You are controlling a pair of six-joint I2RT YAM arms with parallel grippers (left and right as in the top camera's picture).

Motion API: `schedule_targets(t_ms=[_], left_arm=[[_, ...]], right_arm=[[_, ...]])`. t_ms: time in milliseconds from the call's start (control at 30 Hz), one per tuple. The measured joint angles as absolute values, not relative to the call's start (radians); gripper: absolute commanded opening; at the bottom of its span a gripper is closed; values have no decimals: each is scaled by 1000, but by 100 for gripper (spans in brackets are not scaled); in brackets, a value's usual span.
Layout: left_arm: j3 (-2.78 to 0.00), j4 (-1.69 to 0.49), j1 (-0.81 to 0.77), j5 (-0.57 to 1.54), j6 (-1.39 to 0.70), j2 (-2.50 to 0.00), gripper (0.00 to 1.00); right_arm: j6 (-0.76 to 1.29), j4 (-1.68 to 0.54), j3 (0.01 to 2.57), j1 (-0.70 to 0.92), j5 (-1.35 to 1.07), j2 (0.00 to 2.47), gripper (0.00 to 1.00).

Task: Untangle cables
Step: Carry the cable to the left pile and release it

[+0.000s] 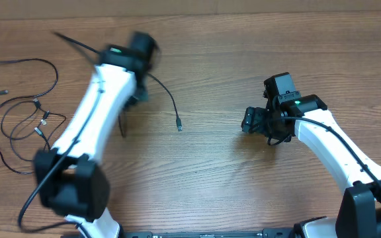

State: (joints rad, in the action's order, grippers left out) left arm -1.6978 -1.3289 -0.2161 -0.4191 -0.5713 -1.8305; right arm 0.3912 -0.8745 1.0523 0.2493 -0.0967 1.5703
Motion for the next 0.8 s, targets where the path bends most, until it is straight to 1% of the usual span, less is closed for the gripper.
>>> schedule_targets(t_ms=[267,567,800], left_arm=[[-1859,-1373,87,-490,-569,-1719,4],[-1905,-1359,389,-459,-570,-1633,4],[-1905,-1315,474,-451,-570,-1633,4]], right_arm=[[391,-875,1052,249,-97,1570,88],[392,-868,1053,249,-97,1570,88],[391,-868,1052,249,-97,1570,88]])
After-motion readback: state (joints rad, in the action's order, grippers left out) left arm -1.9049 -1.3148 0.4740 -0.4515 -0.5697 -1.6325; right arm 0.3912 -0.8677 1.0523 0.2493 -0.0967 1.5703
